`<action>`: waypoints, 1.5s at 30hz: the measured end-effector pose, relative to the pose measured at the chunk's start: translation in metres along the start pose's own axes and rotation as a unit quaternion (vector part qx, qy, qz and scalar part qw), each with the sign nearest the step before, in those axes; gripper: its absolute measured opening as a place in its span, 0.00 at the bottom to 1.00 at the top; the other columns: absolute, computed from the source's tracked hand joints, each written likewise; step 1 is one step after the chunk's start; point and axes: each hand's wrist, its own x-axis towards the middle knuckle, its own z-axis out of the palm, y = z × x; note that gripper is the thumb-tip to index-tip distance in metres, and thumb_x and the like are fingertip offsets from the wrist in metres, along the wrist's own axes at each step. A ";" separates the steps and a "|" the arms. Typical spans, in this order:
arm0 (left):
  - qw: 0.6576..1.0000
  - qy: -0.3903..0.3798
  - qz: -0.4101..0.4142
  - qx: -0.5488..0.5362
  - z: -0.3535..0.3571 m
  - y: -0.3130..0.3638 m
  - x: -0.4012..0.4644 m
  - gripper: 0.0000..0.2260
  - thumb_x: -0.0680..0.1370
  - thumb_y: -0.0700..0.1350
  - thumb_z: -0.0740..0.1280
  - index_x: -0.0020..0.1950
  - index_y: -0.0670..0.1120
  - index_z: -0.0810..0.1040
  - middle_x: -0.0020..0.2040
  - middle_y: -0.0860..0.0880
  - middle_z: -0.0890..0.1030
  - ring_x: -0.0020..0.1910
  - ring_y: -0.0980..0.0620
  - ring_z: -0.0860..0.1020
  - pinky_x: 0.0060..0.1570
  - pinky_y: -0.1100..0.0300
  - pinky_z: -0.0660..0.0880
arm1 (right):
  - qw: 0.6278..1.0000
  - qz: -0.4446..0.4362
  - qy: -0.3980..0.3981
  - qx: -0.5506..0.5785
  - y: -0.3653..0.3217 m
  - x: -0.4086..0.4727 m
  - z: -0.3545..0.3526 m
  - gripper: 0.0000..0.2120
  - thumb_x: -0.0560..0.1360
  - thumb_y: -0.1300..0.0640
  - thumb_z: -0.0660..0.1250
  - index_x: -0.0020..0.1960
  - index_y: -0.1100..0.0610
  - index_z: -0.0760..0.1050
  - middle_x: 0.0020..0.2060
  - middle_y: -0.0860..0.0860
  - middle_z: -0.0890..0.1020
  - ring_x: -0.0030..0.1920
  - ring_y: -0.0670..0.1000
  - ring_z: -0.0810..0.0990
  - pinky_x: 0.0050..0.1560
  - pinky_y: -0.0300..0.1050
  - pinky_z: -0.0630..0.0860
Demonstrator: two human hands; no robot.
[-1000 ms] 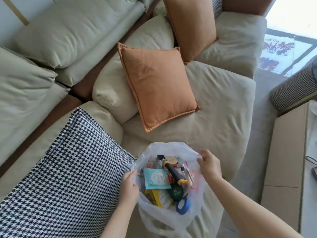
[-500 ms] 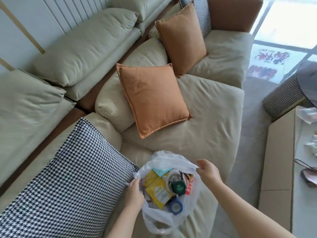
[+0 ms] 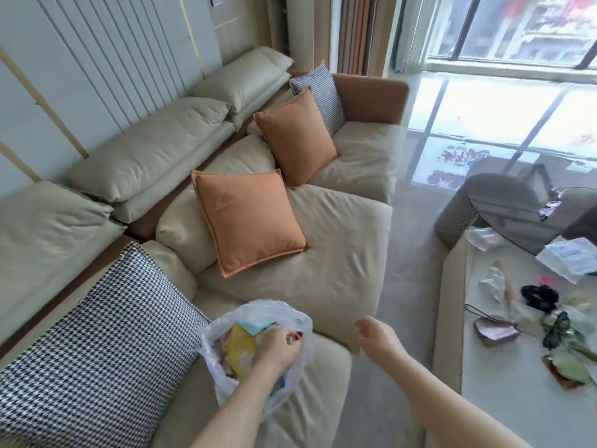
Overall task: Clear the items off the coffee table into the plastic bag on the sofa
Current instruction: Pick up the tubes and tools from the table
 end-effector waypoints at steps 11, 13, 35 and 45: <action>0.979 -0.068 0.143 0.131 0.117 0.163 -0.072 0.15 0.76 0.52 0.62 0.59 0.49 0.78 0.59 0.49 0.81 0.59 0.49 0.78 0.58 0.59 0.74 | 0.992 0.033 0.110 -0.043 0.137 -0.093 -0.132 0.15 0.75 0.52 0.59 0.60 0.51 0.74 0.56 0.49 0.80 0.58 0.53 0.78 0.57 0.44 0.73; 0.968 -0.084 0.171 0.164 0.143 0.186 -0.083 0.15 0.78 0.53 0.61 0.61 0.49 0.77 0.61 0.49 0.80 0.61 0.50 0.77 0.58 0.60 0.73 | 0.990 0.055 0.131 -0.020 0.170 -0.108 -0.149 0.14 0.76 0.53 0.60 0.60 0.52 0.75 0.56 0.50 0.81 0.58 0.53 0.78 0.60 0.46 0.73; 0.773 -0.272 0.400 0.412 0.369 0.401 -0.052 0.13 0.78 0.54 0.59 0.58 0.53 0.78 0.59 0.54 0.79 0.59 0.52 0.77 0.53 0.61 0.73 | 0.876 0.370 0.257 0.175 0.399 -0.127 -0.227 0.12 0.76 0.53 0.59 0.56 0.52 0.77 0.56 0.52 0.81 0.57 0.54 0.78 0.54 0.43 0.73; 0.721 -0.329 0.419 0.443 0.471 0.462 0.035 0.12 0.78 0.53 0.57 0.55 0.53 0.78 0.56 0.53 0.81 0.55 0.51 0.78 0.49 0.61 0.74 | 0.788 0.459 0.295 0.284 0.466 -0.050 -0.226 0.10 0.76 0.55 0.61 0.53 0.56 0.78 0.51 0.55 0.83 0.53 0.56 0.79 0.51 0.45 0.74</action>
